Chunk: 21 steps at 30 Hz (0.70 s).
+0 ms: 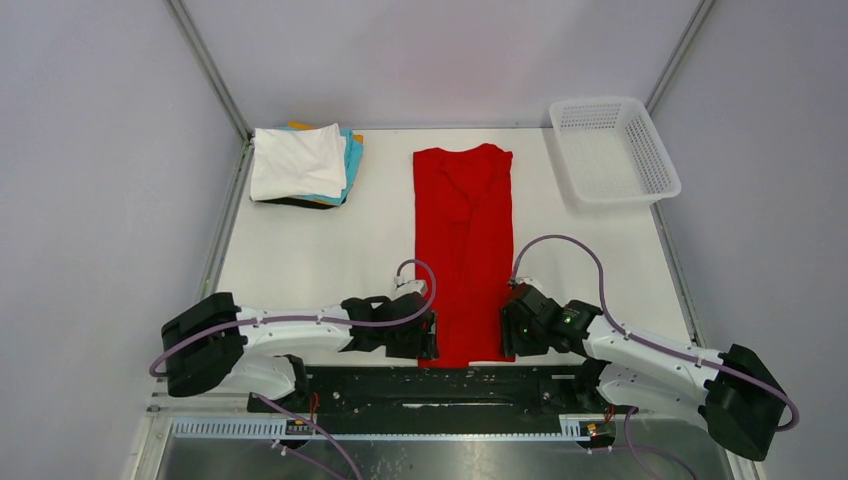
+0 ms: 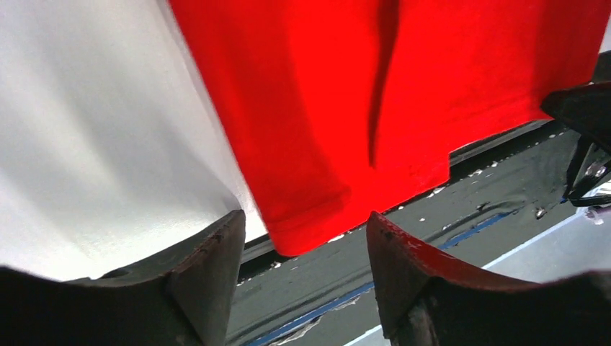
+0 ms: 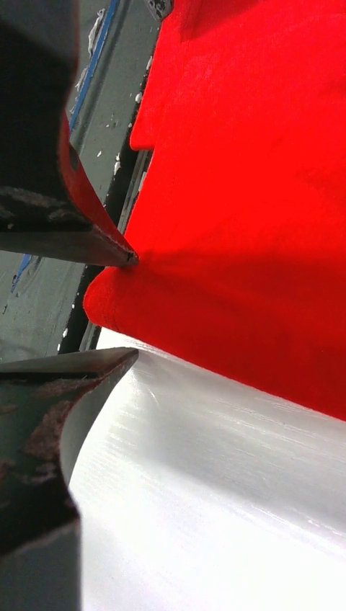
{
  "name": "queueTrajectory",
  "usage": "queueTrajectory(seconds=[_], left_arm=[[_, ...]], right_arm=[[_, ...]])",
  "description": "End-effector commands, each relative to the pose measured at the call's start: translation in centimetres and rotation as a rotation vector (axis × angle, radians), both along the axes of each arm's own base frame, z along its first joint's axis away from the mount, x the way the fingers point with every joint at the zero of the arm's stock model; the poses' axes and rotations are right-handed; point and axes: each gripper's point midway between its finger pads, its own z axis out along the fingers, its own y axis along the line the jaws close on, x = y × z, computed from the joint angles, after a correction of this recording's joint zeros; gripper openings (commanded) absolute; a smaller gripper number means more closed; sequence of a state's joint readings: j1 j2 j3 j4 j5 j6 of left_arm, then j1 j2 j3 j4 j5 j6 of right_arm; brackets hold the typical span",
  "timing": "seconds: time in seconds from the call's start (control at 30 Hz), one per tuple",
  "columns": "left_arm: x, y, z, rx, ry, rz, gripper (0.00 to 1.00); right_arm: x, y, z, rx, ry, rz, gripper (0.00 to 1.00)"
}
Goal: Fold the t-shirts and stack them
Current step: Grab the bottom of the folded rectangular tshirt with both arms, then fold the folded rectangular tshirt in 1/3 of the way
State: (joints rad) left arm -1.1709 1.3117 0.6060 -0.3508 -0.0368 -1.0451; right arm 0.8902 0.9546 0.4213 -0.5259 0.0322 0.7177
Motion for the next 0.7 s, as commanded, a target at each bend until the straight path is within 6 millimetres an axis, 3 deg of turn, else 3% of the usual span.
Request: queueTrajectory(seconds=[0.0,0.07,0.2,0.23,0.27,0.37,0.53,0.67], left_arm=[[0.1,-0.4,-1.1,0.002,0.012,0.033,0.58],[0.1,-0.3,-1.6,0.015,0.022,0.051,0.49],[0.1,1.2,-2.5,0.084,0.022,0.093,0.14],[0.1,1.7,-2.6,0.103,0.018,0.111,0.03],[0.1,2.3,-2.7,0.119,0.015,0.128,0.0],[-0.1,3.3,-2.9,0.13,0.022,0.157,0.0],[-0.9,3.9,-3.2,0.13,0.047,0.164,0.0],[-1.8,3.4,-2.6,0.095,0.057,0.14,0.0]], right_arm=[[-1.4,-0.9,-0.8,-0.026,0.058,-0.009,0.5],[-1.6,-0.9,-1.0,-0.023,0.064,-0.009,0.45],[-1.8,-1.3,-1.1,-0.029,0.066,-0.025,0.33],[-1.9,-1.4,-1.1,-0.028,0.069,-0.025,0.25],[-2.1,-1.7,-1.2,-0.033,0.07,-0.026,0.16],[-2.9,-2.4,-1.3,-0.033,0.089,-0.045,0.09],[-5.0,-3.0,-1.7,0.005,0.162,-0.095,0.08],[-5.7,-2.3,-1.9,0.095,0.168,-0.081,0.08]])
